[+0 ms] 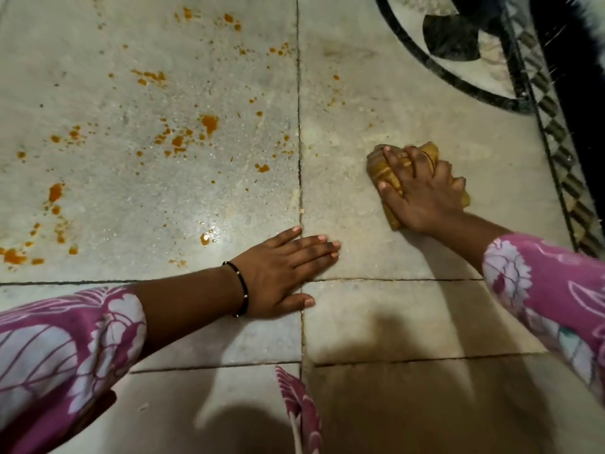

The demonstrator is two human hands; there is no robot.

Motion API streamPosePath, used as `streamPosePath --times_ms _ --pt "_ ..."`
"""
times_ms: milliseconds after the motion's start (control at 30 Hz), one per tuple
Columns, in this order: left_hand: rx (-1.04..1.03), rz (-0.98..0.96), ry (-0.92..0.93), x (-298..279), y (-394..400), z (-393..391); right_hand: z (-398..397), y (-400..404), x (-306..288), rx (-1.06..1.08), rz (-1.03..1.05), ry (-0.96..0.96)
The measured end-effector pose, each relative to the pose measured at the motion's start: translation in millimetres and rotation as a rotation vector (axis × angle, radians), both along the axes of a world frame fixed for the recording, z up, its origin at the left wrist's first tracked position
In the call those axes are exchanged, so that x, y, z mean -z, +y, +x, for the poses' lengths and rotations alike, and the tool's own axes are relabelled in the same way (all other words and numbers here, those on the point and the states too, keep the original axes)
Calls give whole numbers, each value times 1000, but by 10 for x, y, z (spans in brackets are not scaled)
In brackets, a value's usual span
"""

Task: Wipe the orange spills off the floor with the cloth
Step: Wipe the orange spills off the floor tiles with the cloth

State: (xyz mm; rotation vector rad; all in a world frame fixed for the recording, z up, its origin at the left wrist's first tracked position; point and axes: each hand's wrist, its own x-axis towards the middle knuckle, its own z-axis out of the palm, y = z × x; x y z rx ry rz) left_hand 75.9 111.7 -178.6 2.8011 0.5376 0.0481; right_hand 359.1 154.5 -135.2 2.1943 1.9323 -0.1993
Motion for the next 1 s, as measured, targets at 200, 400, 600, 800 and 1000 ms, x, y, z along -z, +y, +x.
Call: streamPosePath --times_ms 200,400,600,800,1000 --pt "-254 -59 -12 -221 -108 -360 -252 -532 -157 -303 -191 -158" --pt "-753 -74 -10 -302 -793 -1368 -1023 -1590 63 -849 -166 1" --pt "-1081 -70 27 -273 -1392 -1929 -2462 -942 110 -726 -72 232" --pt "-1075 -85 101 -308 -1681 -2091 -1691 -938 72 -224 57 172" --pt "-985 -32 -12 -284 -1178 -1772 -2392 -1643 128 -417 49 127"
